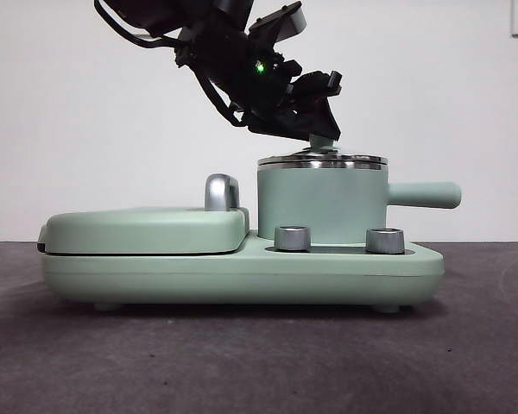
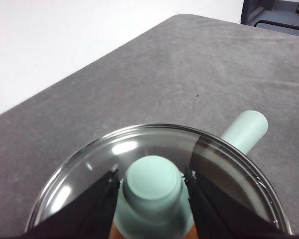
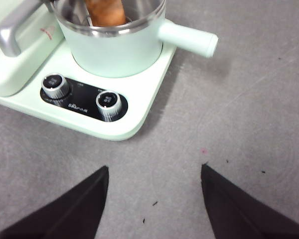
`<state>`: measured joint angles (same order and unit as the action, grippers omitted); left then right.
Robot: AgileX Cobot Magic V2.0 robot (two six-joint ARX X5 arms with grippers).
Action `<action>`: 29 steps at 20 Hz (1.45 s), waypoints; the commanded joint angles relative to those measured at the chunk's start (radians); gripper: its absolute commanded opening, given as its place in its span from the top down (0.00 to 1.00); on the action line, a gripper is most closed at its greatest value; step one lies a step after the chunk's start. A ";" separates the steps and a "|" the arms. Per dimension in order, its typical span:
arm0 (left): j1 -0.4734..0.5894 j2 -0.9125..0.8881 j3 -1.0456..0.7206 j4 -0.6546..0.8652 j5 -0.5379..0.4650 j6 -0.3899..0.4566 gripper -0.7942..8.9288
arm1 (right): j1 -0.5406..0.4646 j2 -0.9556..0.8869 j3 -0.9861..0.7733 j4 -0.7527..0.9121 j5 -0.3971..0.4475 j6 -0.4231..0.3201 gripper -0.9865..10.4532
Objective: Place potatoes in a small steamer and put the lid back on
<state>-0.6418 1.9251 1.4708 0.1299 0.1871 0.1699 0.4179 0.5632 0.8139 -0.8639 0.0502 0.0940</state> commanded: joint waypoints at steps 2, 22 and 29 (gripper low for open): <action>-0.003 -0.060 0.030 -0.051 0.005 -0.070 0.69 | 0.005 0.003 0.003 0.003 0.003 0.006 0.66; 0.255 -0.909 -0.617 -0.374 0.004 -0.443 0.69 | 0.005 0.026 0.003 0.004 -0.062 0.007 0.66; 0.256 -1.169 -0.771 -0.520 0.004 -0.496 0.69 | 0.005 0.152 0.003 0.078 -0.161 0.000 0.66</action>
<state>-0.3817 0.7464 0.6949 -0.4030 0.1886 -0.3157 0.4179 0.7139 0.8135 -0.7940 -0.1112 0.0937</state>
